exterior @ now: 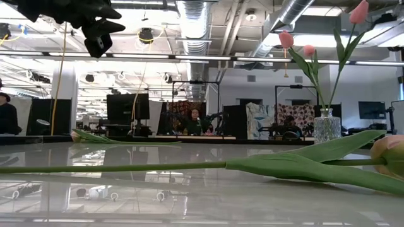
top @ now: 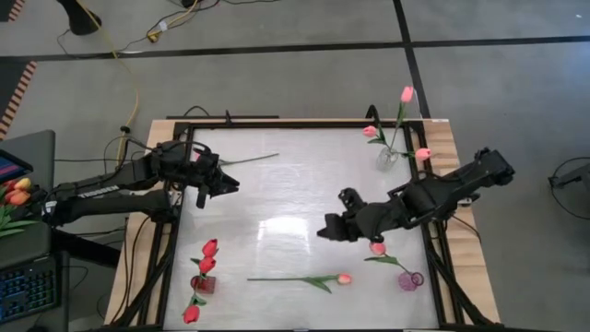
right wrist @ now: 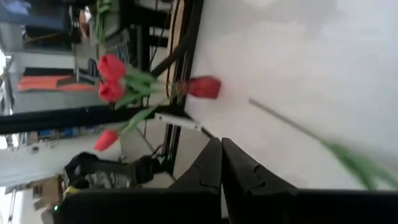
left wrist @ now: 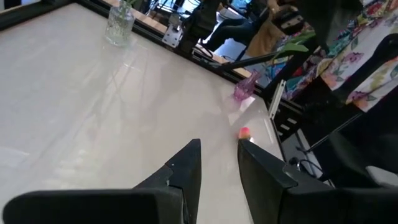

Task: Sort flowers into vase by color
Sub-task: Put the pink flower in the pink vase

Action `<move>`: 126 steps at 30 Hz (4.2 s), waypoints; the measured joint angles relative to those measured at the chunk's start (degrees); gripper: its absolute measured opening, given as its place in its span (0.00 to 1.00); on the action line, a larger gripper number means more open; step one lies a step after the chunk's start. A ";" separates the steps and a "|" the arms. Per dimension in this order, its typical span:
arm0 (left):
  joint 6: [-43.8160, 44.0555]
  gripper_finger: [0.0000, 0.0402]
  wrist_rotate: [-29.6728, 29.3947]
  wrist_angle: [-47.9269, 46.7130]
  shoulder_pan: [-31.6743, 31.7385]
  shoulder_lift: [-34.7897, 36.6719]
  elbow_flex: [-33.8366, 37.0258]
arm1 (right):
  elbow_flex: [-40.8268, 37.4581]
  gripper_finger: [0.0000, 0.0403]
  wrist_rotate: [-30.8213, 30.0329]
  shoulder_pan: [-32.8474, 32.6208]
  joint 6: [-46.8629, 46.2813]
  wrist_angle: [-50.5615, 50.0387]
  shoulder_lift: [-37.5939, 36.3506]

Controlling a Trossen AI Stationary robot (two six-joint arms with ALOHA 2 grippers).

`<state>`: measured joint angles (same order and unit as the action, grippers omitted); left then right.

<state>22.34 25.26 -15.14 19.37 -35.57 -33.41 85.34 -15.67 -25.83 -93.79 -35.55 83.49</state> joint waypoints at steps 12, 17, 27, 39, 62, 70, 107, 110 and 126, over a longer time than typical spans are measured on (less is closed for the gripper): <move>-1.90 0.23 -0.02 -1.50 0.00 0.00 0.00 | 0.00 0.06 1.83 -4.44 -4.66 3.41 -0.69; -1.92 0.23 -0.02 -2.05 0.00 0.00 0.00 | 0.00 0.06 2.04 -6.61 -4.87 4.33 -1.48; -1.90 0.23 -0.04 -2.24 -0.02 -0.02 0.00 | 0.00 0.06 -0.55 -12.44 -6.73 4.35 -4.86; -2.43 0.23 1.38 -3.28 -0.02 -0.04 -1.22 | 0.00 0.06 -6.74 -20.33 6.19 8.18 -9.27; -34.61 0.23 -19.77 -40.98 10.40 -33.36 -23.69 | 0.00 0.06 -18.73 -22.98 38.91 14.60 -12.62; -46.69 0.23 -29.13 -34.45 15.58 -49.00 -23.74 | -0.01 0.06 -18.14 -23.41 41.21 13.25 -11.82; -53.13 0.44 -25.98 -26.78 25.20 -65.40 -23.91 | -0.02 0.06 -15.68 -23.92 40.24 12.05 -11.08; -53.05 0.33 -25.57 -27.33 25.18 -65.46 -23.91 | -0.02 0.06 -15.67 -23.92 40.23 12.59 -11.15; -46.11 0.00 -22.33 -32.62 25.14 -59.32 -24.97 | -0.02 0.06 -15.53 -23.97 38.76 12.46 -11.15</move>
<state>-23.76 2.93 -47.76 44.51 -94.90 -58.38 85.32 -31.20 -49.80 -55.02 -23.10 72.34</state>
